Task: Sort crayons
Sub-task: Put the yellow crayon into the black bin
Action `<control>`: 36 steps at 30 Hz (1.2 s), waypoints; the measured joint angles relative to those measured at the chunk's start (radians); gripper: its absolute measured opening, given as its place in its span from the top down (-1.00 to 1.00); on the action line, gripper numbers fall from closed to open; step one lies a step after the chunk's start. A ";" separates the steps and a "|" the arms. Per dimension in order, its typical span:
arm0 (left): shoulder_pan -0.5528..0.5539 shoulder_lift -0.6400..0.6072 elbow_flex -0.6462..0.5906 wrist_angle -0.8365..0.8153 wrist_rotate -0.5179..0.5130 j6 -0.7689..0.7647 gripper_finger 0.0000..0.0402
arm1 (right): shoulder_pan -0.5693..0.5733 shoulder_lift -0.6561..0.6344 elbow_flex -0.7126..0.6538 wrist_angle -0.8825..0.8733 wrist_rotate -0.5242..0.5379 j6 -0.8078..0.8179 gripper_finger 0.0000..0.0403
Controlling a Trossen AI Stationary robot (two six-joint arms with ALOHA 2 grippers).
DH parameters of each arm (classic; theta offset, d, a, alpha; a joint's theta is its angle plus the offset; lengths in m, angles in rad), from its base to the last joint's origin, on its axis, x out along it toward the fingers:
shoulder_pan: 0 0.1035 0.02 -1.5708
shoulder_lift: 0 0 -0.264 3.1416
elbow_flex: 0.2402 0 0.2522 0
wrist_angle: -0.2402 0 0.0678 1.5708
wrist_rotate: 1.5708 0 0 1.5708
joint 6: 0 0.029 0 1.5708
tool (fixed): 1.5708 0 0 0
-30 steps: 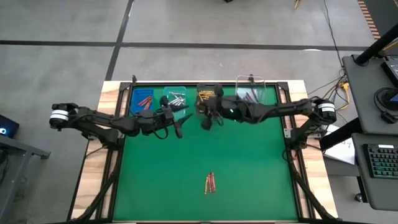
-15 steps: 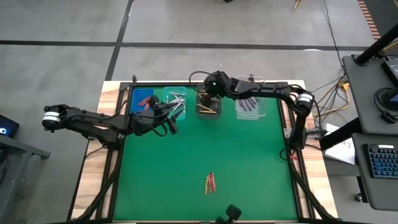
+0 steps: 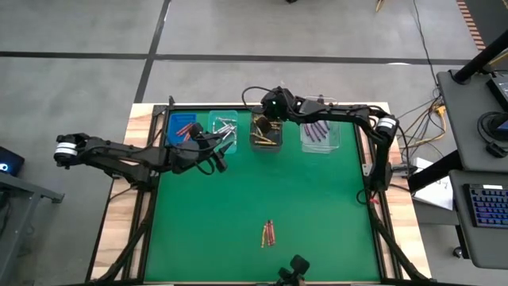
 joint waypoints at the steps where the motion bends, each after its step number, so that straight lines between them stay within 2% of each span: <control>1: 0.000 0.001 0.000 0.000 0.000 -0.005 0.18 | -0.001 0.000 0.000 0.000 0.000 0.000 0.70; 7: 0.000 0.019 0.000 -0.003 0.000 -0.022 0.18 | -0.001 0.000 0.000 0.000 0.000 0.001 0.46; 14: 0.000 0.037 0.000 -0.004 0.001 -0.037 0.18 | -0.001 -0.002 0.000 -0.001 0.000 0.001 0.35; 24: 0.000 0.040 0.000 -0.004 0.001 -0.050 0.18 | 0.021 -0.055 0.000 -0.044 -0.004 0.014 0.40; 32: 0.000 0.040 0.000 -0.005 0.033 -0.078 0.18 | 0.118 -0.192 0.000 -0.257 -0.012 0.078 0.48; 36: 0.000 0.040 0.000 -0.005 0.101 -0.103 0.18 | 0.196 -0.254 0.000 -0.393 -0.087 0.070 0.50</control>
